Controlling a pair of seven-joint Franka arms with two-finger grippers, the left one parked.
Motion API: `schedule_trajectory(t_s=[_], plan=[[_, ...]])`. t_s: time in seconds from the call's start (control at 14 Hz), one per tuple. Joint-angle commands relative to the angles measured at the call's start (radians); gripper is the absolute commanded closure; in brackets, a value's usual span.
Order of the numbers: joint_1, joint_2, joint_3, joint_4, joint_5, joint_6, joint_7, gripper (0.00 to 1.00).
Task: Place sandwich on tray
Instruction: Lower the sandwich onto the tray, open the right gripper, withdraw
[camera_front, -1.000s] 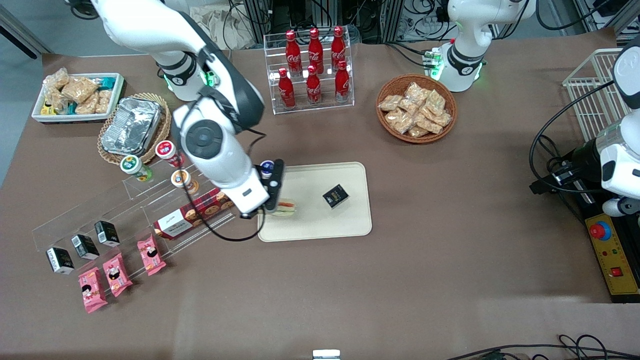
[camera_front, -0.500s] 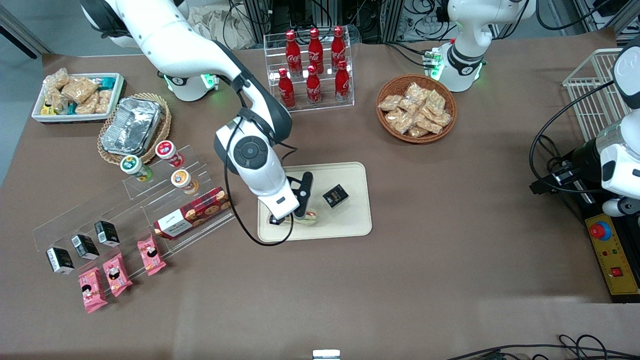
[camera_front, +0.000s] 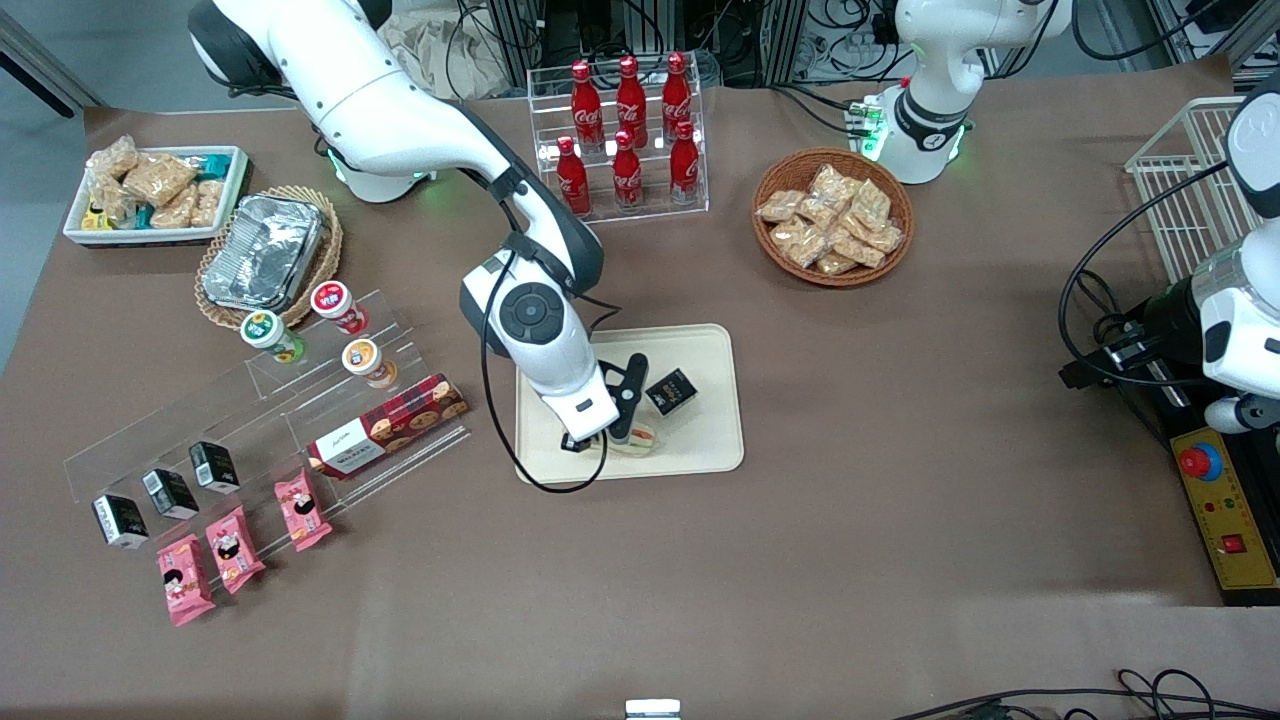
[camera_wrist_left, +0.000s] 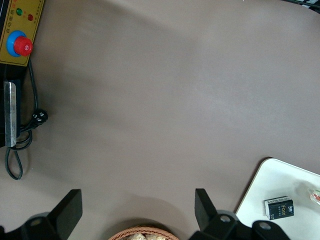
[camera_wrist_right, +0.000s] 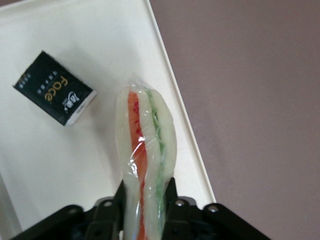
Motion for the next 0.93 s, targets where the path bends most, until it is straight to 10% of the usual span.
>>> schedule_trajectory(t_s=[0.0,0.86], plan=[[0.005,0.0,-0.008,0.02,-0.016,0.003,0.054,0.02],[-0.216,-0.324,-0.013,0.028,0.008,-0.402,0.362,0.01]])
